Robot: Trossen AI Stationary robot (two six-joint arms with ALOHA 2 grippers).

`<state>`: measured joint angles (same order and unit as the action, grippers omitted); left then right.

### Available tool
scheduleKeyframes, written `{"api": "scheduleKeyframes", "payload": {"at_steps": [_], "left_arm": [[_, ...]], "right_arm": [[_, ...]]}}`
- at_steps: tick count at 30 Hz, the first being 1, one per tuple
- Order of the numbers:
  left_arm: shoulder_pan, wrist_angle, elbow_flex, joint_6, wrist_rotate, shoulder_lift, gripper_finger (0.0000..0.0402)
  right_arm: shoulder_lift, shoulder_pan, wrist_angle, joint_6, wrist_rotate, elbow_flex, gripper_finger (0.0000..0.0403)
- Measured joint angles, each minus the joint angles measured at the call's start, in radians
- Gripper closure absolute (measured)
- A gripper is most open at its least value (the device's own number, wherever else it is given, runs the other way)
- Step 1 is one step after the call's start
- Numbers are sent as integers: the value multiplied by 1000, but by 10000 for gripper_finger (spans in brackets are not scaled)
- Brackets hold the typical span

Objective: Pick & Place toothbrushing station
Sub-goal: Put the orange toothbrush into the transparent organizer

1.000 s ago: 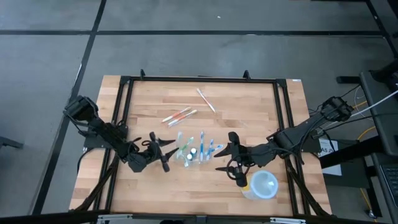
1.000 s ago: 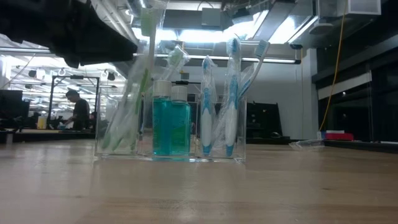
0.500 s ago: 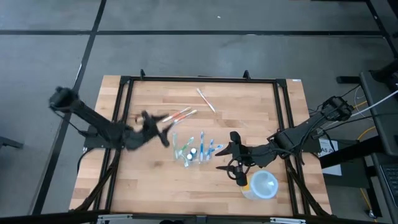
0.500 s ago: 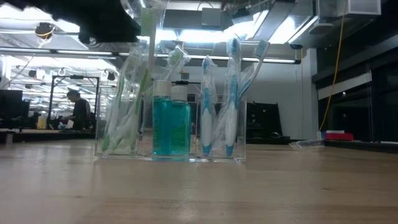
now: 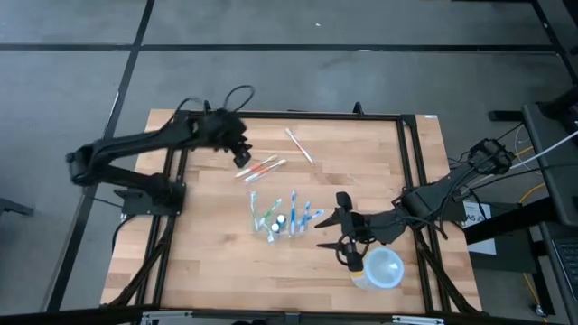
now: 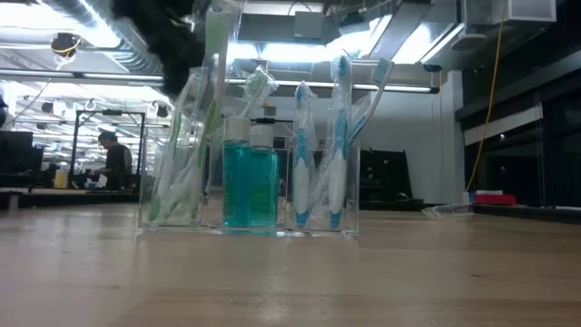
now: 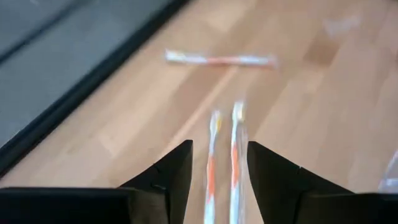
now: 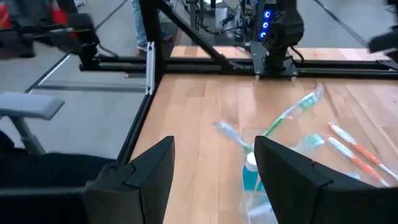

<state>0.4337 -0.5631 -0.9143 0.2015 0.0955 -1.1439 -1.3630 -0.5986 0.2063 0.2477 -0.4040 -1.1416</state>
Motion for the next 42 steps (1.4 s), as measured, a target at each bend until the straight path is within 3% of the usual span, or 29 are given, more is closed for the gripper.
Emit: {"api": "scheduleKeyframes", "payload": {"at_steps": [4, 7, 12, 15, 23, 32, 42], "left_arm": [[79, -111, -180, -155, -71, -196, 258], [133, -166, -308, -228, -111, -319, 261], [241, -243, -416, -265, -314, -499, 263], [288, -324, -435, -298, -355, -598, 263], [275, -354, -426, -332, -348, -738, 263], [102, -306, -428, -376, -163, -781, 267], [32, -219, -428, -323, -131, -784, 263]], "right_arm": [[33, -20, 77, 8, -15, 0, 179], [69, -48, 176, 59, -119, 0, 179], [117, -106, 259, 116, -240, 0, 179], [131, -136, 256, 114, -259, 0, 179], [128, -194, 266, 125, -333, 0, 179], [123, -273, 268, 171, -416, 0, 179], [109, -351, 275, 201, -497, 0, 179]]}}
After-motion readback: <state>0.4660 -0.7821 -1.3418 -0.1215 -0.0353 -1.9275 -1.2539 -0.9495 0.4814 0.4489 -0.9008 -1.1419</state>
